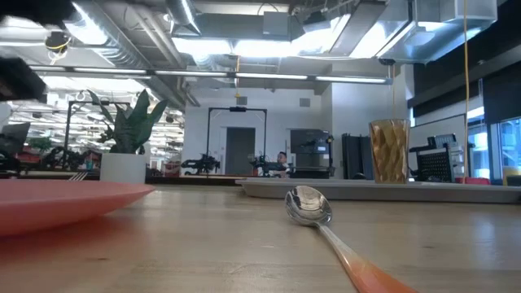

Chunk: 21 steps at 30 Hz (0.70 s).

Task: Pick and place plate/cup/fork/spoon on tray
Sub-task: Put the pink plate on the gray serving tray to the bottom left of the orange glass

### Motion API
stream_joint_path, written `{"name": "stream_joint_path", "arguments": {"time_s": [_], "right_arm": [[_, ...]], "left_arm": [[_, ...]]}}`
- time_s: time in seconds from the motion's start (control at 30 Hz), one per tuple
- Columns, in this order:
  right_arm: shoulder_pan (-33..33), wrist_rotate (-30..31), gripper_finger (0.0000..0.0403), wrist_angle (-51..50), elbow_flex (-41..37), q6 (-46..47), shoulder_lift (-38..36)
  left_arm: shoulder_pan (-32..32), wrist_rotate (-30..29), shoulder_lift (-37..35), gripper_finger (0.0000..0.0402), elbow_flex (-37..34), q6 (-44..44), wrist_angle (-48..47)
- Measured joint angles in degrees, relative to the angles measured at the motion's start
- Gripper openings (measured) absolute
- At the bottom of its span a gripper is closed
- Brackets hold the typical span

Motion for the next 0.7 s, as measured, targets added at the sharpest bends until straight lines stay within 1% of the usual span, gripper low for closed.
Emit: {"name": "stream_joint_path", "arguments": {"time_s": [0.17,0.3,0.4,0.5,0.7], "right_arm": [[-0.01,0.01,0.0073,0.31,0.0,0.0,0.0],[-0.02,0.0,0.0073,0.32,0.0,-0.02,0.0],[-0.01,0.02,0.0073,0.35,0.0,-0.02,0.0],[-0.01,0.02,0.0073,0.51,0.0,-0.02,0.0],[-0.02,0.02,0.0073,1.24,0.0,-0.02,0.0]], "left_arm": [[-7.53,-9.81,-0.02,0.0046,0.02,-7.94,3.51],[-12.1,-17.94,-0.02,0.0045,0.02,-11.66,6.08],[-14.41,-24.24,-0.04,0.0044,0.02,-11.65,7.34],[-15.94,-28.98,-0.04,0.0044,0.02,-11.17,7.42],[-17.32,-34.0,-0.04,0.0044,0.02,-6.96,7.49]]}}
